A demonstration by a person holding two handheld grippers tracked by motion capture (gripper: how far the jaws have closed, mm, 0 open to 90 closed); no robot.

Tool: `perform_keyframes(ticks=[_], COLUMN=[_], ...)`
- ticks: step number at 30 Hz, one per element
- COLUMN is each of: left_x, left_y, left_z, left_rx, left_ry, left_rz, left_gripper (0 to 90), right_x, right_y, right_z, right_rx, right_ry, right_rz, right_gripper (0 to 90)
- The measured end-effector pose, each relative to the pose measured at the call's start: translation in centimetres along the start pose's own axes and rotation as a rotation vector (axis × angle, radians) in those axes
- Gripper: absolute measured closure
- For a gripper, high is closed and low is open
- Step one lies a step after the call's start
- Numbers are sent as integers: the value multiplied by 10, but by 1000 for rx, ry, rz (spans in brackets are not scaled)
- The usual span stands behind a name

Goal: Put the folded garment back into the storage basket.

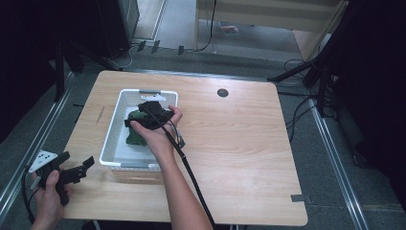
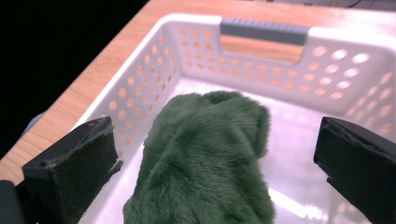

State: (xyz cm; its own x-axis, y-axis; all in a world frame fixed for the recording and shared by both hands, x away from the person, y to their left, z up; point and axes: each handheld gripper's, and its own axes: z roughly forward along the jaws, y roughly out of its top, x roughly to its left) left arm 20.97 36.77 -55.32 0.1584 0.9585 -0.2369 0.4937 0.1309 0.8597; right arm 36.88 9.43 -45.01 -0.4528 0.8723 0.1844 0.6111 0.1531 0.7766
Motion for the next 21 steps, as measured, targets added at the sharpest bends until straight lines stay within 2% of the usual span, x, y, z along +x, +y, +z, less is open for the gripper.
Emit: perform_keyframes(ticks=[3,4,5,6,8,9,10,11,13,15,18,20,21], left_x=[0,0,0,0,0,0,0,0,0,0,0,0,0], left_y=[0,0,0,0,0,0,0,0,0,0,0,0,0], left_z=[0,0,0,0,0,0,0,0,0,0,0,0,0], left_rx=[0,1,2,-1,-2,0,0,0,-2,-1,0,0,-1], left_ry=[-1,-1,-1,-1,-3,-1,-1,0,-1,-1,0,1,0], left_rz=[1,0,-1,-3,-5,-4,-2,0,-3,-6,-2,-1,-4], left_gripper=[0,0,0,0,0,0,0,0,0,0,0,0,0], right_x=[-8,-15,-15,-23,-26,-37,-37,-47,-56,-59,-78,-82,-93], right_y=[3,3,3,3,2,1,1,-1,-3,-4,-10,-11,-16], right_z=[-12,-18,-18,-24,-26,-31,-31,-37,-41,-43,-53,-55,-61], right_rx=[-25,-36,-36,-44,-48,-56,-56,-63,-69,-74,-94,-96,-106], right_ry=[6,6,6,3,3,0,0,-2,-11,-14,-22,-27,-37], right_rz=[-9,-4,-4,5,5,19,19,38,50,51,61,68,67], right_gripper=[0,0,0,0,0,0,0,0,0,0,0,0,0])
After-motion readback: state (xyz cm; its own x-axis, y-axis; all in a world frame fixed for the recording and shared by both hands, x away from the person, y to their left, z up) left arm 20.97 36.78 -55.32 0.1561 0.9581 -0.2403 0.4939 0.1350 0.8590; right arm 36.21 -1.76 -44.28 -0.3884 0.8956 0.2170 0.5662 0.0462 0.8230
